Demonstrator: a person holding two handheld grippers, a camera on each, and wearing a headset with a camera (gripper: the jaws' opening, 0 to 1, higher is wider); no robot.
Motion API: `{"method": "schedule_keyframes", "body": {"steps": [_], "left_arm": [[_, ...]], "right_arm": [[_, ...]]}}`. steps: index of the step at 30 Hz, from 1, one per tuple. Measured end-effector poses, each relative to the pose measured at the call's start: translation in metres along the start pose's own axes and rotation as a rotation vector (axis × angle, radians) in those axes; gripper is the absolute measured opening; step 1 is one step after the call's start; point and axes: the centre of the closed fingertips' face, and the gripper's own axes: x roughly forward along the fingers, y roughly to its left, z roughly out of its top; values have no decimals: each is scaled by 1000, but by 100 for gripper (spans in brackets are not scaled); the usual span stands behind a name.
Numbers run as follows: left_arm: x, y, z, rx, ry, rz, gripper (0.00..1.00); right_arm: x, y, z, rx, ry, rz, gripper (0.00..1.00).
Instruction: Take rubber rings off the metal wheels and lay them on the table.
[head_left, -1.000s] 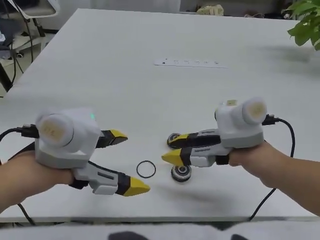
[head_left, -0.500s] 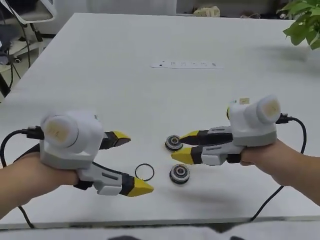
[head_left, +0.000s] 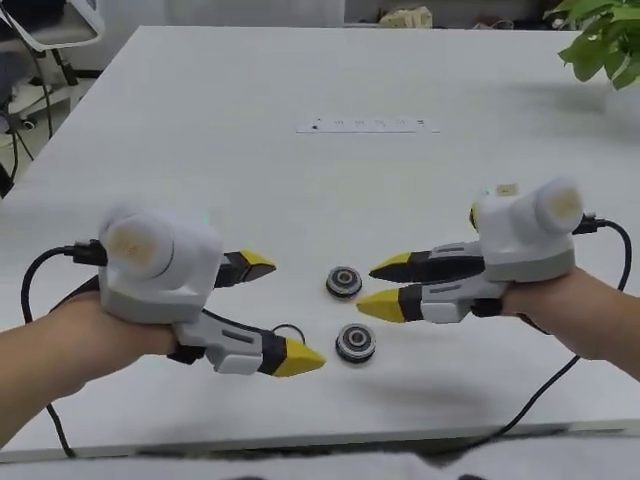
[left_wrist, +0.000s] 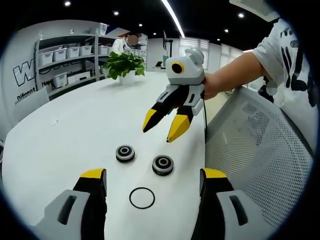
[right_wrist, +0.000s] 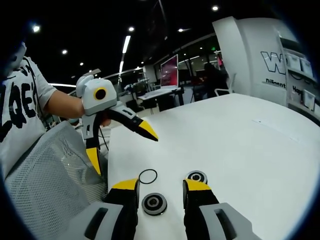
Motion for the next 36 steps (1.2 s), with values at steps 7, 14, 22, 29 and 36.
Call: {"method": "schedule_keyframes", "body": {"steps": [7, 14, 22, 29, 36], "left_arm": [[6, 0, 1, 3, 6, -12, 72], [14, 0, 3, 7, 14, -23, 72], [24, -2, 5, 16, 21, -41, 72], [31, -5, 6, 22, 23, -55, 67], [38, -8, 6, 10, 25, -66, 62]], "right_arm": [[-9, -1, -6, -16, 21, 1, 30], [-12, -3, -10, -22, 28, 1, 27], [-14, -4, -17, -6, 38, 0, 28], [-15, -4, -20, -13, 46, 7, 27], [-12, -2, -26, -21, 65, 23, 27]]}}
